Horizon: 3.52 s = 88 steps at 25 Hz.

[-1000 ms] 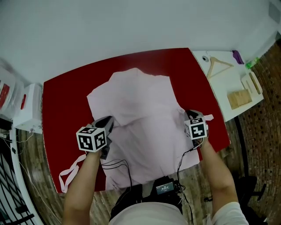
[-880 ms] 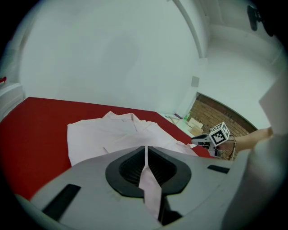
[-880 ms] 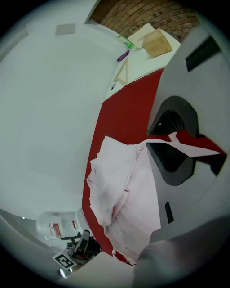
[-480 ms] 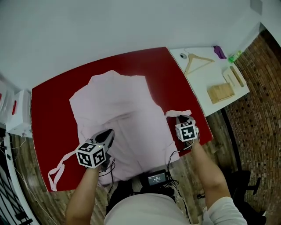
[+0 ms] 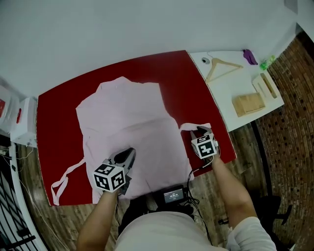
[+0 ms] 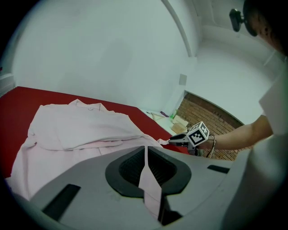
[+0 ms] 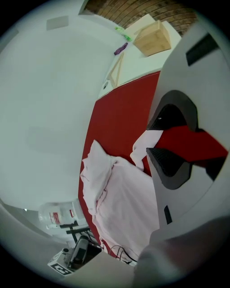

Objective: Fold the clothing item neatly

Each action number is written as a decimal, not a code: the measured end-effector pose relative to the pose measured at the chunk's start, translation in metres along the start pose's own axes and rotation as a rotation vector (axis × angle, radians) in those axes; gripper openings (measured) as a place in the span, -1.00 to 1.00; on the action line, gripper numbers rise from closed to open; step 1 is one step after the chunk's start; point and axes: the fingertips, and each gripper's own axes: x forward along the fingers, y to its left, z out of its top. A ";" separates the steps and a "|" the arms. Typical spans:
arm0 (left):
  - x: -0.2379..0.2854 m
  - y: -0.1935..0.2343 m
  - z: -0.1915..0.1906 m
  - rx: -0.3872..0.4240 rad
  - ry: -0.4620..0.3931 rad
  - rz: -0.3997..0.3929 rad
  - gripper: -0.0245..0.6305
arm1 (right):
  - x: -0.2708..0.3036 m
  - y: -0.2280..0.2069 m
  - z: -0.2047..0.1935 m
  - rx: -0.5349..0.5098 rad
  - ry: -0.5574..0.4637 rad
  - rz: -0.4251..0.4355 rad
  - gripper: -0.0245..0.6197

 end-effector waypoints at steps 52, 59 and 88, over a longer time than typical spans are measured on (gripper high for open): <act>0.096 -0.089 0.019 0.086 0.061 -0.235 -0.52 | -0.070 0.142 0.082 -0.132 -0.275 0.262 -0.86; 0.109 -0.088 0.013 0.004 0.094 -0.284 -0.52 | -0.070 0.142 0.076 -0.133 -0.298 0.308 -0.86; 0.084 -0.078 0.013 -0.127 0.040 -0.440 -0.63 | -0.078 0.175 0.089 -0.231 -0.383 0.380 -0.86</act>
